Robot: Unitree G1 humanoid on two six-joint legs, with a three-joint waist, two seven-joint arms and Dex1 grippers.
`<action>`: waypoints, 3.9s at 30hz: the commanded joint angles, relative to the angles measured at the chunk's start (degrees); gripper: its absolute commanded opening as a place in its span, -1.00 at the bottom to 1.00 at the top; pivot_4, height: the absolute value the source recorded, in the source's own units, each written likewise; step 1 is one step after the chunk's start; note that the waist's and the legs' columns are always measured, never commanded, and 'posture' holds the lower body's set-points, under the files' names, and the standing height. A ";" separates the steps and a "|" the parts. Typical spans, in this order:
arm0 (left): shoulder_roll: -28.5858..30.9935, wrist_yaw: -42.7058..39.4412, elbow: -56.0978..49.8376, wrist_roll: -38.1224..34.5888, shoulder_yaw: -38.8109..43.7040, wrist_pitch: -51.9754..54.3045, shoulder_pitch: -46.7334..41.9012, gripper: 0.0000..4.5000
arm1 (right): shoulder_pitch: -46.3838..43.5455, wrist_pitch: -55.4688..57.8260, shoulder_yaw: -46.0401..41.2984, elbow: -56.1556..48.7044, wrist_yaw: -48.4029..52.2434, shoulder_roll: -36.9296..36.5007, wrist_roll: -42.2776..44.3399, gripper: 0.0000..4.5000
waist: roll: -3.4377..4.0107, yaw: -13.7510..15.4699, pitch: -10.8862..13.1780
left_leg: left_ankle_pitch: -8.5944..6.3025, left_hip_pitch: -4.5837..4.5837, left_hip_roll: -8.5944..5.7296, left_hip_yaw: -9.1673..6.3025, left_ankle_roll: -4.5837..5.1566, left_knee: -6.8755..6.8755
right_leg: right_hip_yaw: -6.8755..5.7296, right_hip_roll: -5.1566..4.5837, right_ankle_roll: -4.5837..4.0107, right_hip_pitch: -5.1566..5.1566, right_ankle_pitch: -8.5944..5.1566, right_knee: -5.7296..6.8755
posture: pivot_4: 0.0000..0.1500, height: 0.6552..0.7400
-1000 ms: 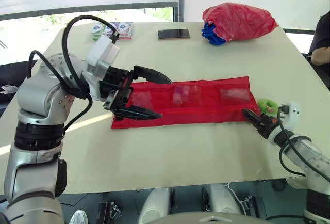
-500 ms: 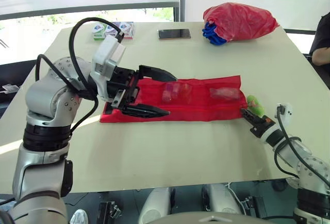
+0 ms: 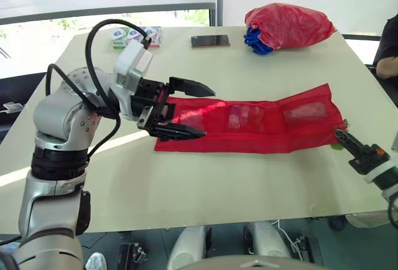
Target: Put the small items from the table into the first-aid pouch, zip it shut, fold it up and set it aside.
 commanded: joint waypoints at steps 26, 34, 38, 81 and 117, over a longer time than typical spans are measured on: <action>4.73 8.87 -4.34 -3.71 8.84 5.30 3.98 1.00 | -48.22 2.05 64.15 9.06 16.66 2.87 -43.38 -0.83 | -0.41 -0.66 -0.02 | 0.17 -0.23 -0.03 -0.24 -0.31 0.19 | -0.28 -0.08 -0.01 -0.25 0.01 0.04 | 1.00 1.00; 4.84 9.82 -4.48 -4.25 9.48 5.53 5.40 1.00 | -44.26 6.28 57.26 -0.32 18.00 3.94 -39.51 0.73 | -0.41 -0.54 -0.02 | 0.17 -0.26 -0.06 -0.25 -0.31 0.19 | -0.28 -0.13 -0.02 -0.26 0.01 0.02 | 1.00 1.00; 4.81 11.07 -4.07 -4.19 10.30 5.75 7.25 1.00 | -42.20 7.12 52.45 -5.67 19.41 2.68 -36.09 0.99 | -0.39 -0.50 -0.01 | 0.16 -0.25 -0.05 -0.26 -0.31 0.18 | -0.29 -0.12 -0.02 -0.26 0.01 0.02 | 1.00 1.00; -13.50 47.70 32.24 -8.60 30.02 53.29 6.32 1.00 | -31.10 -11.97 36.48 -15.02 27.07 -8.63 -35.91 0.99 | -0.60 0.90 -0.14 | 0.16 -0.24 -0.19 -0.31 -0.31 0.13 | -0.36 -0.50 -0.01 -0.25 0.02 0.05 | 1.00 1.00; -8.47 41.22 26.13 -8.59 26.74 49.13 12.71 -1.00 | -40.58 -23.87 51.47 8.88 31.65 -2.37 -55.56 -0.44 | -0.59 0.31 -0.14 | 0.17 -0.20 -0.15 -0.25 -0.35 0.05 | -0.28 -0.52 -0.04 -0.30 0.03 0.05 | 1.00 1.00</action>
